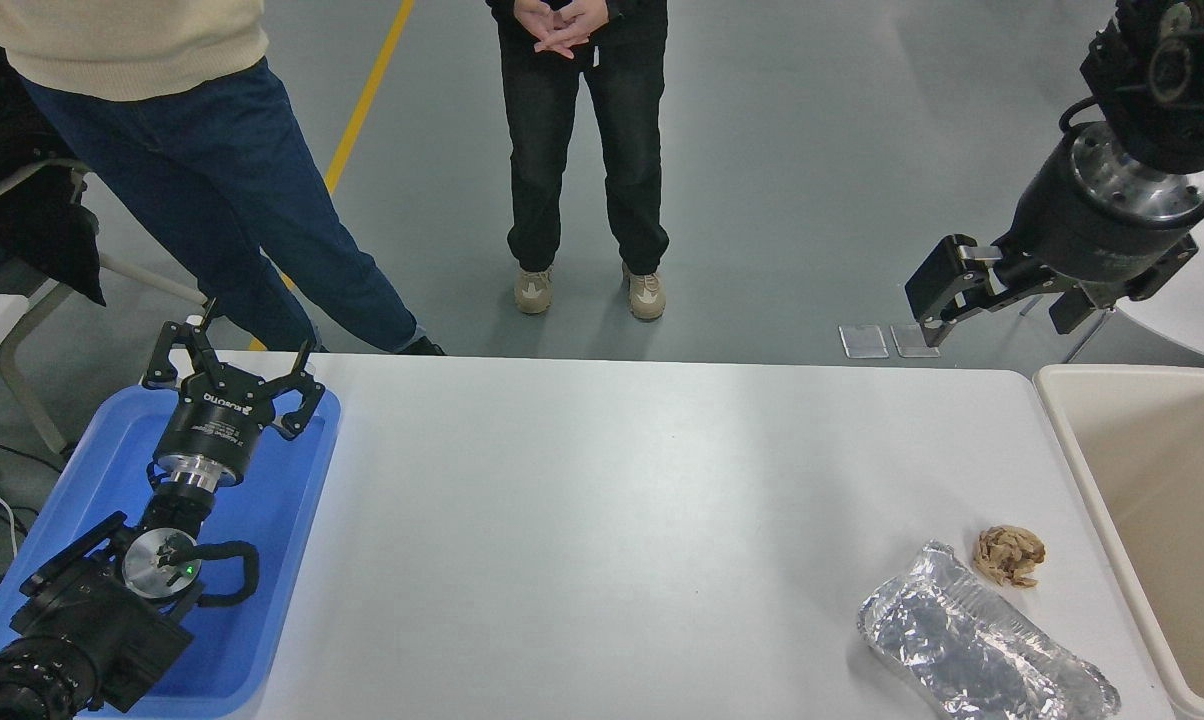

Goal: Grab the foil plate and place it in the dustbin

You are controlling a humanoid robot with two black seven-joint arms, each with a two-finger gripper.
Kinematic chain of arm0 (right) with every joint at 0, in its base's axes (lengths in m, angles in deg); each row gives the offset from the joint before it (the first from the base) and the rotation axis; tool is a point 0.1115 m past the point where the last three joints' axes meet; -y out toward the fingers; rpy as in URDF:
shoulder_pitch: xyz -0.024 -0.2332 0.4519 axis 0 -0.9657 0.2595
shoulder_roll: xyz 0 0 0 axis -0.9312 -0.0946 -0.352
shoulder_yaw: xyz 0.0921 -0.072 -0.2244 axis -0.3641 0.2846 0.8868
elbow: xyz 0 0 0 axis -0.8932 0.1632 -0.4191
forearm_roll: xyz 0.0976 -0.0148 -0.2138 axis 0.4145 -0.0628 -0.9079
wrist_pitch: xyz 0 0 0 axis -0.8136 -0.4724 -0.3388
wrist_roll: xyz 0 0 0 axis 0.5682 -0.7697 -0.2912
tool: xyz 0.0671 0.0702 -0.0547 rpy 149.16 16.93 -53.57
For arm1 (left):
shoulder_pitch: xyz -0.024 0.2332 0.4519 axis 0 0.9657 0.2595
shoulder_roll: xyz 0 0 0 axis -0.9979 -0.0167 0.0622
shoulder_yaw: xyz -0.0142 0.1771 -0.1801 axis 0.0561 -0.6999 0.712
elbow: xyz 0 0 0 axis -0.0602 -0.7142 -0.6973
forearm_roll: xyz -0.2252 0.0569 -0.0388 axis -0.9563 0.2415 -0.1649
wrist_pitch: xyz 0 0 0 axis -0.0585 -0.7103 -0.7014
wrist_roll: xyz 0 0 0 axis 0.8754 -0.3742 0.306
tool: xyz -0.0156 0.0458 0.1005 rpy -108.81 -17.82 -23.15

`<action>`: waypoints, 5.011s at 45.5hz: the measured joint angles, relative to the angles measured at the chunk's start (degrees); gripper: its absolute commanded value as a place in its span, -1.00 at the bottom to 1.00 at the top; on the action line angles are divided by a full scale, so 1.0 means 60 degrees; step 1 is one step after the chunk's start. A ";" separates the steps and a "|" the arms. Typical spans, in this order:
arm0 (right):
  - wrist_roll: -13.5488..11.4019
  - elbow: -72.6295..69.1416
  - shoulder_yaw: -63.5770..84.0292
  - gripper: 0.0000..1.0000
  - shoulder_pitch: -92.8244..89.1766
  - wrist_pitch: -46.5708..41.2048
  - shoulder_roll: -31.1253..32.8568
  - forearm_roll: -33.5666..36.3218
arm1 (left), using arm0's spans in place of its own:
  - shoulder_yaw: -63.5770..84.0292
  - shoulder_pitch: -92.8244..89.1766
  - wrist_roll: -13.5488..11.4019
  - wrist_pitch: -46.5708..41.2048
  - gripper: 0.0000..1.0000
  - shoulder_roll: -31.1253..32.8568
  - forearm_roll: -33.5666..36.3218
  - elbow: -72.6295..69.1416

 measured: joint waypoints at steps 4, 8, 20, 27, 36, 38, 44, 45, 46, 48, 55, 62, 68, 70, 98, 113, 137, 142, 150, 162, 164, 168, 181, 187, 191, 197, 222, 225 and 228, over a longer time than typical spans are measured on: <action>0.0000 0.0000 -0.0004 1.00 0.0002 0.0000 -0.0001 0.0000 | 0.0000 0.0000 0.0000 0.0000 1.00 -0.0002 0.0000 0.0000; 0.0000 0.0000 -0.0010 1.00 0.0022 0.0000 -0.0007 0.0000 | 0.0000 0.0000 0.0001 0.0000 1.00 -0.0003 0.0000 0.0001; 0.0000 -0.0001 -0.0025 1.00 0.0028 0.0000 -0.0020 0.0001 | 0.0004 -0.0008 0.0011 0.0000 1.00 -0.0002 0.0009 0.0001; 0.0000 -0.0001 -0.0039 1.00 0.0028 0.0000 -0.0024 0.0000 | 0.0004 -0.0008 0.0010 0.0000 1.00 -0.0002 0.0009 0.0001; 0.0000 -0.0001 -0.0046 1.00 0.0071 0.0000 -0.0003 0.0000 | 0.0004 -0.0008 0.0010 0.0000 1.00 -0.0002 0.0009 0.0001; 0.0000 -0.0001 -0.0047 1.00 0.0072 0.0000 -0.0001 0.0000 | 0.0004 -0.0008 0.0010 0.0000 1.00 -0.0002 0.0008 0.0001; 0.0000 -0.0001 -0.0051 1.00 0.0060 0.0000 0.0067 0.0002 | 0.0004 -0.0010 0.0009 0.0000 1.00 -0.0002 0.0005 0.0001; 0.0000 -0.0001 -0.0050 1.00 0.0052 0.0000 0.0096 0.0002 | 0.0004 -0.0010 0.0009 0.0000 1.00 -0.0002 0.0005 0.0001; 0.0000 -0.0001 -0.0047 1.00 0.0042 0.0000 0.0128 0.0001 | 0.0004 -0.0010 0.0009 0.0000 1.00 -0.0002 0.0005 0.0002; 0.0000 -0.0001 -0.0032 1.00 0.0009 0.0000 0.0205 0.0001 | 0.0004 -0.0010 0.0009 0.0000 1.00 -0.0002 0.0005 0.0002; 0.0010 0.0000 -0.0034 1.00 -0.0219 0.0000 0.0385 0.0033 | 0.0003 -0.0004 0.0004 0.0000 1.00 -0.0002 0.0005 0.0002; 0.0012 0.0012 0.0007 1.00 -0.0489 0.0000 0.0725 0.0056 | 0.0002 0.0007 0.0001 0.0000 1.00 -0.0003 -0.0006 0.0001; 0.0010 0.0031 0.0067 1.00 -0.0872 0.0000 0.1253 -0.0015 | 0.0002 0.0013 -0.0003 0.0000 1.00 -0.0005 -0.0015 -0.0009; 0.0008 0.0038 0.0048 1.00 -0.1059 0.0000 0.1428 -0.0050 | 0.0002 0.0015 -0.0003 0.0000 1.00 -0.0006 -0.0018 -0.0010; -0.0547 0.0080 -0.1324 0.94 -0.3617 0.0587 0.3279 -0.3950 | 0.0003 0.0020 -0.0007 0.0000 1.00 -0.0004 -0.0032 -0.0013; -0.0967 0.0097 -0.2415 0.83 -0.5804 0.2093 0.3816 -0.6380 | 0.0004 0.0012 -0.0007 0.0000 1.00 -0.0006 -0.0036 -0.0013; -0.1404 0.0993 -0.4379 0.80 -0.9354 0.4003 0.4070 -0.8066 | 0.0004 -0.0006 0.0009 0.0000 1.00 -0.0001 -0.0022 -0.0014; -0.1421 0.1054 -0.4558 0.80 -0.9765 0.4266 0.4048 -0.8172 | 0.0001 -0.0007 0.0009 0.0000 1.00 0.0000 -0.0020 -0.0013; -0.1440 0.1229 -0.4709 0.78 -1.0422 0.5140 0.3904 -0.8265 | 0.0002 -0.0007 0.0009 0.0000 1.00 0.0004 -0.0019 -0.0013; -0.1463 0.1870 -0.4792 0.75 -1.1235 0.5812 0.3492 -0.8290 | 0.0002 -0.0008 0.0009 0.0000 1.00 0.0002 -0.0017 -0.0013; -0.1471 0.2022 -0.4796 0.74 -1.1389 0.5883 0.3380 -0.8289 | 0.0002 -0.0008 0.0009 0.0000 1.00 0.0000 -0.0017 -0.0013; -0.1496 0.2348 -0.4797 0.71 -1.1677 0.5986 0.3233 -0.8265 | 0.0002 -0.0008 0.0009 0.0000 1.00 -0.0001 -0.0017 -0.0013; -0.1526 0.3352 -0.4814 -0.56 -1.2429 0.6303 0.3012 -0.8210 | 0.0003 -0.0008 0.0008 0.0000 1.00 0.0000 -0.0018 -0.0013; -0.1530 0.3567 -0.4774 -1.00 -1.2615 0.6352 0.2982 -0.8194 | 0.0004 -0.0008 0.0008 0.0000 1.00 0.0001 -0.0018 -0.0013; -0.1530 0.3593 -0.4747 -1.00 -1.2668 0.6343 0.2978 -0.8180 | 0.0004 -0.0008 0.0008 0.0000 1.00 0.0001 -0.0018 -0.0013; -0.1517 0.3498 -0.4712 -1.00 -1.2676 0.6318 0.3044 -0.8118 | 0.0004 -0.0008 0.0008 0.0000 1.00 0.0005 -0.0018 -0.0013; -0.1400 0.0613 -0.3965 -1.00 -1.0219 0.6095 0.4337 -0.7600 | 0.0001 -0.0011 0.0022 0.0000 1.00 0.0010 -0.0020 -0.0013; -0.1334 -0.0037 -0.3641 -1.00 -0.9592 0.6064 0.4441 -0.7485 | 0.0001 -0.0011 0.0022 0.0000 1.00 0.0010 -0.0017 -0.0013; -0.1166 -0.0632 -0.3366 -1.00 -0.8937 0.5948 0.4509 -0.7334 | 0.0001 -0.0011 0.0022 0.0000 1.00 0.0010 -0.0019 -0.0013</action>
